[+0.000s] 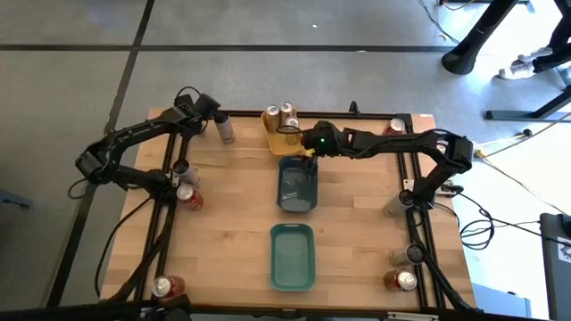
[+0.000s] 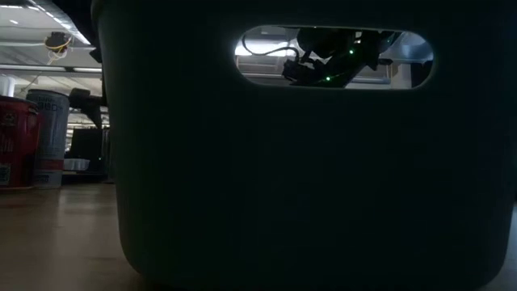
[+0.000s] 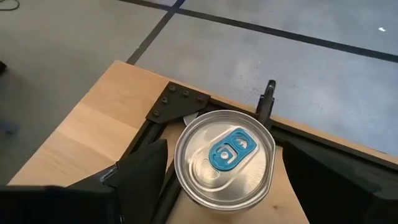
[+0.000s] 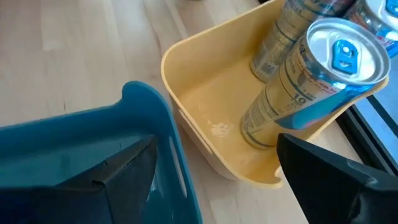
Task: Sort soda cans
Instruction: Put the blue soda can into the yellow bin
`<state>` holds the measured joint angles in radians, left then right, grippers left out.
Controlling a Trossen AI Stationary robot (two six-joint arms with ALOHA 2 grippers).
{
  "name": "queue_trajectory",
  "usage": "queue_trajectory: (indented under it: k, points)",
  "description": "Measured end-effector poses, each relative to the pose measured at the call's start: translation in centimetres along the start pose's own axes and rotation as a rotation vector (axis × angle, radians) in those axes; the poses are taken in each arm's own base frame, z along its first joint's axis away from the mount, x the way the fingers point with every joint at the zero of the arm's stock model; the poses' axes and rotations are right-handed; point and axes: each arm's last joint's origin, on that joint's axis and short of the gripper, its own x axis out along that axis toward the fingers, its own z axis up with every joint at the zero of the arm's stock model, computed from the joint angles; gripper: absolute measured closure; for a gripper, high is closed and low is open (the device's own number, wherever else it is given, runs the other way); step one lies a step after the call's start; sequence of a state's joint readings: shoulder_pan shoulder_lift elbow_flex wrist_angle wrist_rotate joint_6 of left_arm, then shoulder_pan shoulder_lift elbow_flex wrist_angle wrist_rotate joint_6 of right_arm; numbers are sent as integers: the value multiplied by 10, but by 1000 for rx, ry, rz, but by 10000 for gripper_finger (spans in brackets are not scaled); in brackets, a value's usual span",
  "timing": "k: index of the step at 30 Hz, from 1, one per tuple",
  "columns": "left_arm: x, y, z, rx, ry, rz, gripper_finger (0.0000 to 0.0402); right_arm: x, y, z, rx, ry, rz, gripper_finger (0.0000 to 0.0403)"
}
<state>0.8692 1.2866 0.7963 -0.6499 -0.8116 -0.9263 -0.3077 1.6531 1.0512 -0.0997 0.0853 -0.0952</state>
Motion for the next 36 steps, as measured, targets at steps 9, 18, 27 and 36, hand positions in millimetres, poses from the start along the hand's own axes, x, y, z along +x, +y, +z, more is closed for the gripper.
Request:
queue_trajectory:
  k: [9,18,27,36]
  points:
    - [1,0,-2,7,11,4,94,0,0,0,0,1,0,72]
    - [1,0,-3,-13,31,1,94,0,0,0,0,1,0,72]
    - [3,1,-3,-39,36,6,106,0,0,0,0,0,0,72]
    - [6,4,0,-46,36,23,181,0,0,0,0,0,0,72]
